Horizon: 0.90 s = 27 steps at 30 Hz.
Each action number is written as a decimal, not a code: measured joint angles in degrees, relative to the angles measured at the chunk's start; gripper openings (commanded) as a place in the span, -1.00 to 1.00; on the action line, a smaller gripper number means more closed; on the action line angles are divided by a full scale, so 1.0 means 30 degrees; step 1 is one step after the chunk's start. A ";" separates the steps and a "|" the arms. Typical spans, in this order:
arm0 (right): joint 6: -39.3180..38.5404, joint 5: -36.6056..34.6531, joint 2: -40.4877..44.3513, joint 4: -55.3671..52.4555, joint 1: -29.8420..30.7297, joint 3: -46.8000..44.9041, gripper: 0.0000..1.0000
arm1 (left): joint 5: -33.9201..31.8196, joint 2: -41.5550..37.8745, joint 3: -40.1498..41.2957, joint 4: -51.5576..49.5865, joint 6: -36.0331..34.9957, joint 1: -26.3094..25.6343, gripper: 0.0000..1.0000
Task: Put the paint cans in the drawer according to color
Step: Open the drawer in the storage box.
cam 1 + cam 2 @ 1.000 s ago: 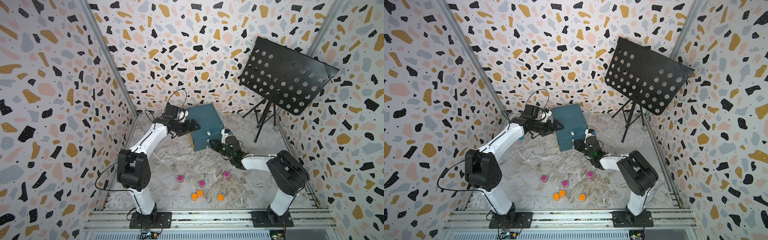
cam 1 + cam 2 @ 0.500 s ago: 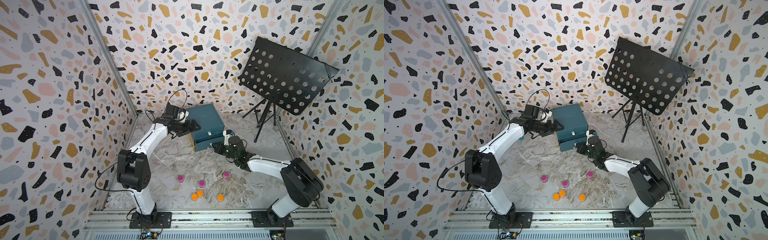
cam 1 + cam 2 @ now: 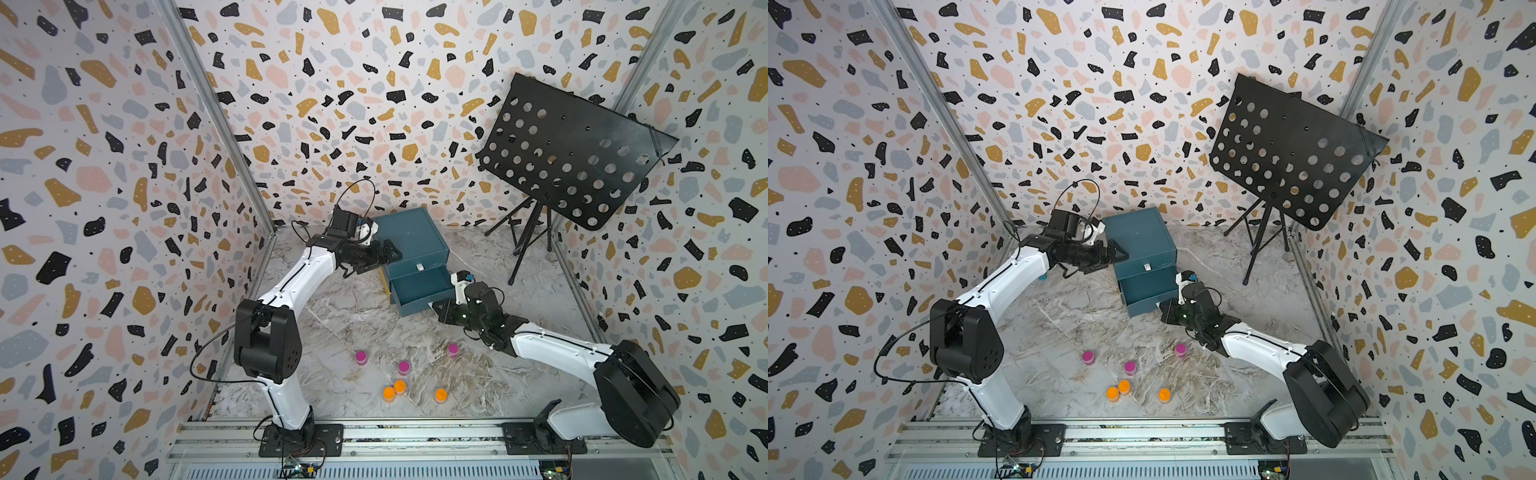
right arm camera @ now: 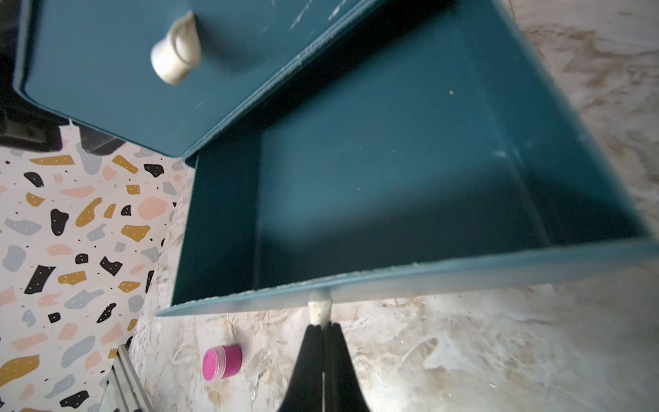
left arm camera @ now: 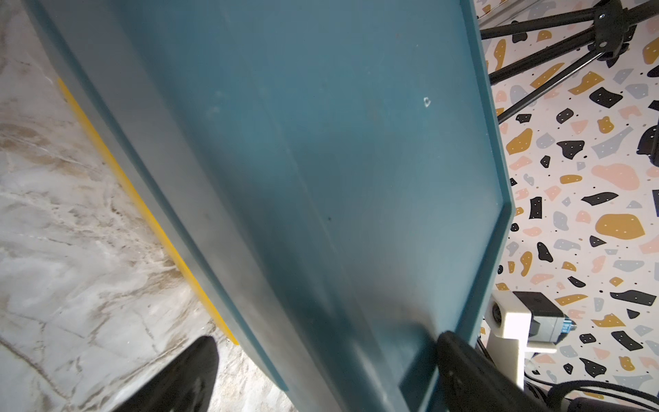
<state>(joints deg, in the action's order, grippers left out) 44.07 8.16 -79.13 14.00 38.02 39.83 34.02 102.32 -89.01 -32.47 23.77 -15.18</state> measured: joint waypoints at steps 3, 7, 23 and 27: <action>-0.0204 -0.0007 0.0211 -0.0255 0.0080 -0.0284 -0.88 | 0.0000 0.0000 0.0000 0.0000 -0.0007 0.0000 0.95; -0.0328 -0.0007 0.0226 -0.0270 0.0146 -0.0444 -0.56 | 0.0015 0.0000 0.0000 -0.0022 -0.0007 -0.0007 0.95; -0.1872 -0.1326 0.4073 -0.4612 0.0423 -0.0503 0.02 | -0.0022 -0.0015 0.0000 -0.0044 -0.0066 0.0000 0.98; -0.2499 -0.1887 0.5821 -0.6244 0.0466 -0.0481 0.04 | -0.0066 -0.0029 0.0000 -0.0058 -0.0073 0.0000 0.98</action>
<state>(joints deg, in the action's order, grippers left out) 36.58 2.50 -61.67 -4.73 39.42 38.39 33.82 102.24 -89.01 -32.64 23.55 -15.18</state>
